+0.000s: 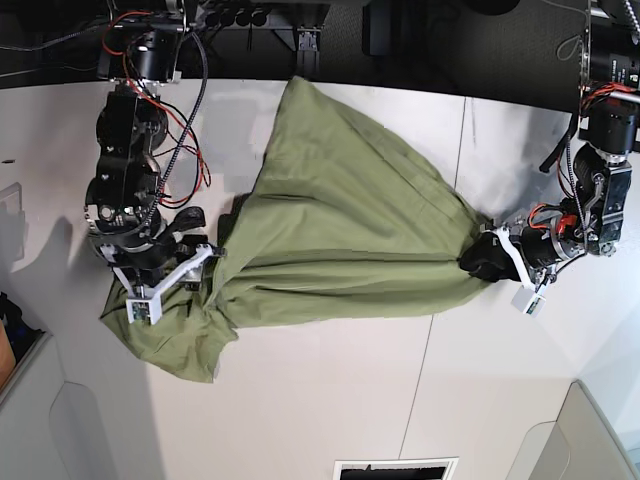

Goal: Layout the t-shirt on the table in an organized manner, then fold the t-shirt properly
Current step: 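Pull the grasped shirt edges apart, stretching the shirt across the table, then drag the shirt with the right gripper while the left gripper holds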

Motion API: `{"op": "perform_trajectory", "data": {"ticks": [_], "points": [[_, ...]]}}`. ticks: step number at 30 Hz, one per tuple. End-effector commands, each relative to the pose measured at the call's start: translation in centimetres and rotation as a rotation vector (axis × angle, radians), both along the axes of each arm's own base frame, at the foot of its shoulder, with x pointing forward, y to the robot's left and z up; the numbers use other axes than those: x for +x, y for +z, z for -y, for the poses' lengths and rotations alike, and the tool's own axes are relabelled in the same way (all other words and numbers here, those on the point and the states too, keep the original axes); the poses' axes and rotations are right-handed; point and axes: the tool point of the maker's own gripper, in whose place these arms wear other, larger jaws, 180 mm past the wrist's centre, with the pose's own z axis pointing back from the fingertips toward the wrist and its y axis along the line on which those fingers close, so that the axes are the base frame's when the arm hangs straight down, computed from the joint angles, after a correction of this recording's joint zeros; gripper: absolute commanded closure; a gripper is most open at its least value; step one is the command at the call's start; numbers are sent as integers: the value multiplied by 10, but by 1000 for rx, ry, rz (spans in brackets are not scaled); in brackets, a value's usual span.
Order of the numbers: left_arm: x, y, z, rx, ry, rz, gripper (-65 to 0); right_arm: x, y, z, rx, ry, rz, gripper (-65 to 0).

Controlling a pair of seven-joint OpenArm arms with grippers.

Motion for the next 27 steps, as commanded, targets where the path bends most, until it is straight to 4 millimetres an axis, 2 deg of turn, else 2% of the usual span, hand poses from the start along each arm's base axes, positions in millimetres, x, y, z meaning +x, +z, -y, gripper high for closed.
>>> {"op": "perform_trajectory", "data": {"ticks": [1,4,6,10,15,18,22,27], "points": [[-9,-10,-28,122,17,-69,-321,4,13,2,-1,-6,40,-382],[-10,-11,-31,141,12,-72,-321,-17,2,12,-29,-11,6,-388],[-12,-12,-36,166,7,-77,-321,-30,-3,26,-57,-46,0,-388],[-12,-7,-48,179,21,-74,-321,-38,-4,40,-78,-71,42,-388],[-10,4,-55,128,57,-63,-321,-23,7,34,-33,-65,117,-388],[-9,4,-48,105,58,-64,-321,-8,0,26,8,-36,101,-387],[-11,-1,-41,94,52,-75,-321,10,-9,5,87,29,76,-387],[-13,-3,-40,90,53,-85,-321,30,11,-28,120,84,138,-387]]}}
